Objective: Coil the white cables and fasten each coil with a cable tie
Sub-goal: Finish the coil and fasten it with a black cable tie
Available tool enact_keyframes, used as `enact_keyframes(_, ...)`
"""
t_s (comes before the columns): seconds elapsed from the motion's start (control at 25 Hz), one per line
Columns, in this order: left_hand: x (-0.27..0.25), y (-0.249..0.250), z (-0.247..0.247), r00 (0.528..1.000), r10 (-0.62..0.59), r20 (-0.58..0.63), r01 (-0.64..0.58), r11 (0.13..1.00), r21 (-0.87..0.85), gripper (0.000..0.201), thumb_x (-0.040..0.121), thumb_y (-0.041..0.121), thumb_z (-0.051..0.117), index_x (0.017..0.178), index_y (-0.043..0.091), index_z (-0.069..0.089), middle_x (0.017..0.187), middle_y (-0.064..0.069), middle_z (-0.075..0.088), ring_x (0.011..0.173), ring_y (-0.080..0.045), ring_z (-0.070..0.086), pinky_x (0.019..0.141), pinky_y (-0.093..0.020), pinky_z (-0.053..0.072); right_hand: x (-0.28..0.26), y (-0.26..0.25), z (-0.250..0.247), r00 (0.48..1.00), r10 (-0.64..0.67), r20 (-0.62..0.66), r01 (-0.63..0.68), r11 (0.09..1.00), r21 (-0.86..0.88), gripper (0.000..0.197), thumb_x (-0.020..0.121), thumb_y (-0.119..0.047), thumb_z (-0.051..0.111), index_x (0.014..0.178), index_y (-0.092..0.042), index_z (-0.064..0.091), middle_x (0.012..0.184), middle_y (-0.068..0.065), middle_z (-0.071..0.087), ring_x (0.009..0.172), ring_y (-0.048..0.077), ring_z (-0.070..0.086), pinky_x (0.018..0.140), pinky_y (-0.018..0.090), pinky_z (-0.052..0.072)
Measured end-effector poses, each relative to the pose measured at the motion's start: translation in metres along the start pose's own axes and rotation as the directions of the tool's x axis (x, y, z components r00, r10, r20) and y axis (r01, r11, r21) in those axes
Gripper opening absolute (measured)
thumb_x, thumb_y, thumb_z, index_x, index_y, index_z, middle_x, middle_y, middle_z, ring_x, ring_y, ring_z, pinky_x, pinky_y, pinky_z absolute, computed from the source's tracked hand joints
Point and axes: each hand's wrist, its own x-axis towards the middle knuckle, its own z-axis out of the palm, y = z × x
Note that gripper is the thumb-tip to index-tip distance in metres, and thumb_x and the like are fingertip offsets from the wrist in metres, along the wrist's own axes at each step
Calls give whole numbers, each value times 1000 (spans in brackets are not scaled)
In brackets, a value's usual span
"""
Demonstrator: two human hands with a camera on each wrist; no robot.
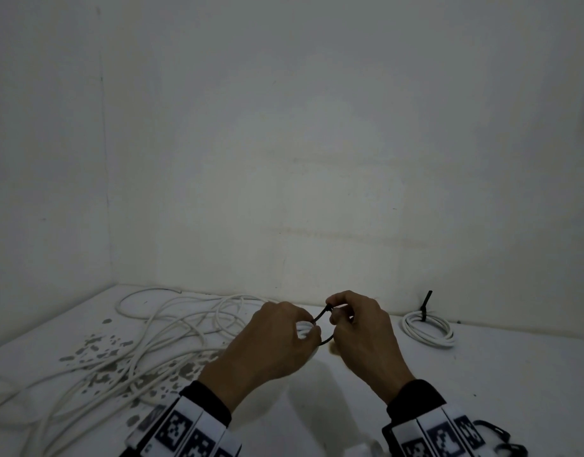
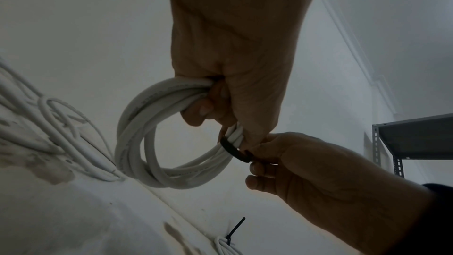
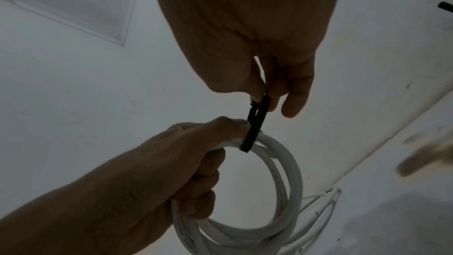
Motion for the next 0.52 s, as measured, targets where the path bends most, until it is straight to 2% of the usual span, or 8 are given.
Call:
enact_keyframes(0.16,0,-1,-3,1000,4,19,-5,1000,29,35,80,32,43,59,4,41,53,-9,47,52,-26,43,53,-35,36,0,1,1,995,-96,37,99,992,-74,22,100,-7,48,105,-17,67,84,-9,60,68,14,65,65,28,55)
enact_keyframes(0.24,0,-1,-5,1000,0,26,-1,999,38,35,80,33,43,60,4,41,53,-9,46,52,-24,43,55,-37,38,0,3,1,992,-110,68,117,988,-102,23,101,-8,46,107,-17,66,84,-10,59,69,17,67,68,30,56)
enact_keyframes(0.36,-1,2,-7,999,-5,32,5,1000,-11,36,79,33,44,58,4,39,52,-9,44,49,-23,38,55,-42,40,2,5,-1,987,-127,99,137,985,-101,23,102,-10,45,109,-17,66,90,-8,61,73,12,65,64,19,50)
enact_keyframes(0.44,0,6,-8,998,-60,26,63,993,-103,40,79,38,46,59,4,49,52,-8,52,49,-22,46,57,-42,43,3,4,-3,980,-170,104,178,981,-76,23,102,-12,46,112,-20,65,98,-6,62,78,5,62,64,9,44)
enact_keyframes(0.52,0,8,-10,989,-139,48,146,967,-210,41,83,41,52,63,7,63,57,-5,62,51,-18,53,55,-37,45,3,2,-4,972,-192,138,198,980,-27,23,100,-13,50,116,-22,63,105,-5,60,82,4,62,66,8,45)
